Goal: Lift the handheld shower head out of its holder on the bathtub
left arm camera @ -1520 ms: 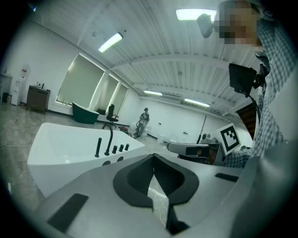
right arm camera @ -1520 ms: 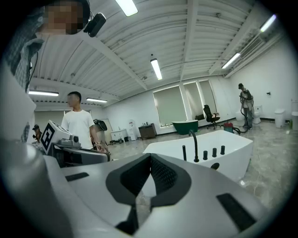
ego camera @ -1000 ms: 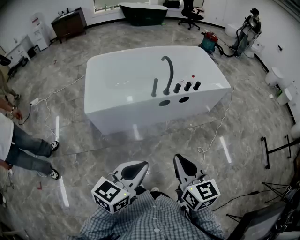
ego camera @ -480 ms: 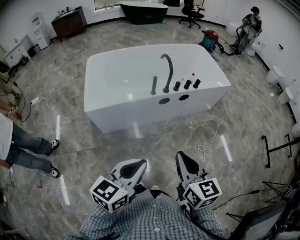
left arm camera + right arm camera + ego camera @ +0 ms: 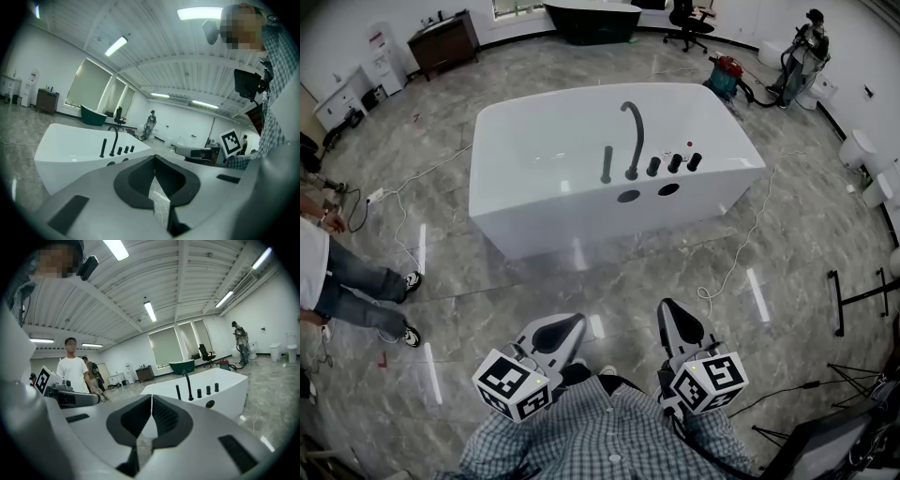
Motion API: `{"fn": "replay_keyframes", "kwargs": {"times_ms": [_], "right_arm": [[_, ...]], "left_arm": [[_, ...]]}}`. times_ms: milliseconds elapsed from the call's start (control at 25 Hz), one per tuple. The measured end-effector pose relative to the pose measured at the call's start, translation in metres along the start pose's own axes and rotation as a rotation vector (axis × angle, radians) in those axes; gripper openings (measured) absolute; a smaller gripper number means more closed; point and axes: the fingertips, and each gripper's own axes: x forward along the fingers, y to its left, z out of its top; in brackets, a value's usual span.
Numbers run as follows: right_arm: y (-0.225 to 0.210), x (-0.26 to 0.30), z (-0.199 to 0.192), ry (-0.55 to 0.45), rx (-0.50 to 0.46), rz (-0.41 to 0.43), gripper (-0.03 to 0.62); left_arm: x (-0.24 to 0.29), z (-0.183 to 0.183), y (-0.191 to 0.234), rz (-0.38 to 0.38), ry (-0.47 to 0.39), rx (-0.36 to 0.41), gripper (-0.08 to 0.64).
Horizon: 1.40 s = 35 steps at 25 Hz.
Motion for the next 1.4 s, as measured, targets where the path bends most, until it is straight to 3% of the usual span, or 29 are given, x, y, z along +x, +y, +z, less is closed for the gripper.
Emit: {"fn": "replay_keyframes", "kwargs": {"times_ms": [360,560,880,1400], "right_arm": [[-0.029,-0.018,-0.004,-0.008,0.031,-0.035,0.018],[-0.04,-0.007,-0.007,0.005,0.033,-0.036,0.018],[-0.051,0.051,0.012,0.007,0.001,-0.035,0.018],[-0.047,0.186,0.057,0.004,0.012,-0.078,0.018]], "left_arm": [[0.008,-0.005,-0.012,0.033,-0.017,-0.014,0.006],[0.019,-0.002,0.003,0.047,-0.028,-0.032,0.006],[0.053,0.021,0.056,0.038,-0.025,-0.03,0.006],[0.092,0.087,0.188,0.008,-0.007,-0.001,0.006]]}}
